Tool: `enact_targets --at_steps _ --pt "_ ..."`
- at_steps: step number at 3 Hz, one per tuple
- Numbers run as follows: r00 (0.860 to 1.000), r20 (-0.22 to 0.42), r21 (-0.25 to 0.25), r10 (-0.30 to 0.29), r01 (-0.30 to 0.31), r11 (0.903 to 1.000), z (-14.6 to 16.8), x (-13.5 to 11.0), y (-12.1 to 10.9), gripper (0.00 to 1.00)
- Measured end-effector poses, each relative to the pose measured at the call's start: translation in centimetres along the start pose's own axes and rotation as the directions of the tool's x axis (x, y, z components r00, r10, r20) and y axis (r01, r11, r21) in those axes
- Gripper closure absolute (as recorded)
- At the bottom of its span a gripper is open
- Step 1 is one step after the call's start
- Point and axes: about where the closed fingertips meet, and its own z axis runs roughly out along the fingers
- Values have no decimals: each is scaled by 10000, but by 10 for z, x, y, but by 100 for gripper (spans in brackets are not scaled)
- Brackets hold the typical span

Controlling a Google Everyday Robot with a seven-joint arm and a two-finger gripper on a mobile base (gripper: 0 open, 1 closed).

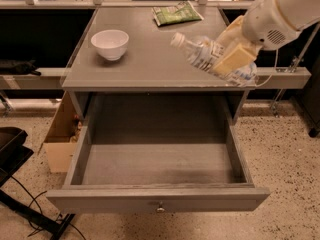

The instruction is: Pick blue plastic bottle from top drawer and place on counter

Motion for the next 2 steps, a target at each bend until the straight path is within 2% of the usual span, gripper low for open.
enact_targets --at_steps 1,2 --pt "9732 1857 578 1358 -1488 9872 -23 16 -55 100" --pt "8803 3876 972 2735 -3341 9375 -37 28 -108 100"
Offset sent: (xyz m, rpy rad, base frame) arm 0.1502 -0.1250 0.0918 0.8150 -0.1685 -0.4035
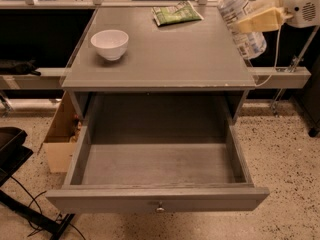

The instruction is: Pick blue plastic bottle from top drawer and place on counter

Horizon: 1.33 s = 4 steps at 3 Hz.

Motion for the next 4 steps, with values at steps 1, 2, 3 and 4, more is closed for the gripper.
enact_targets --at_steps 1,2,3,4 --pt "9822 1652 926 899 -1062 9900 -3 -8 -41 100" --pt "9752 1996 1280 952 -1223 9842 -2 -13 -52 100" --pt "9752 1996 1280 952 -1223 9842 -2 -13 -52 100" --pt "9421 3133 1177 1195 -1633 9795 40 -27 -66 100"
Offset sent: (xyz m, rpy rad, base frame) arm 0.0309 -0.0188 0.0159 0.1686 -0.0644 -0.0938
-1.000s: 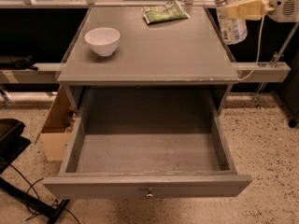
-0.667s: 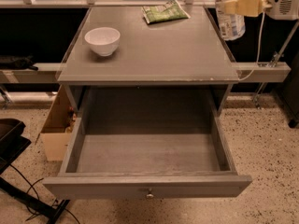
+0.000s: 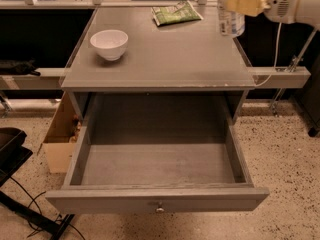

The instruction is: Pick blue plastic bottle from top drawer and place on counter

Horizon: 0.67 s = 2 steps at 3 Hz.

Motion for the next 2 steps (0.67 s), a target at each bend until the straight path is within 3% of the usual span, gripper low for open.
enact_targets --at_steps 1,2 --pt "9923 1157 200 431 -457 9988 42 -5 -12 100" --pt "9842 1622 434 709 -789 9959 88 7 -26 100"
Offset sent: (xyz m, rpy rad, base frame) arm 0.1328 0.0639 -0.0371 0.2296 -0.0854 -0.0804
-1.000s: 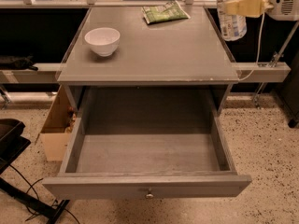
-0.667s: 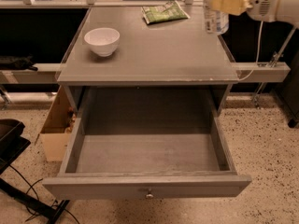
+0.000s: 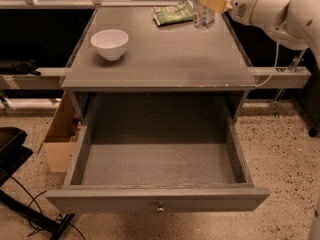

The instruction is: Pick blue plastic bottle from top drawer and place on counter

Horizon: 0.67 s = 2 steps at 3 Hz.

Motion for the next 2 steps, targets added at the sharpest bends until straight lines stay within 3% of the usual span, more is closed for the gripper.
enact_targets --at_steps 2 --pt "9994 -126 403 321 -316 9987 47 64 -24 100"
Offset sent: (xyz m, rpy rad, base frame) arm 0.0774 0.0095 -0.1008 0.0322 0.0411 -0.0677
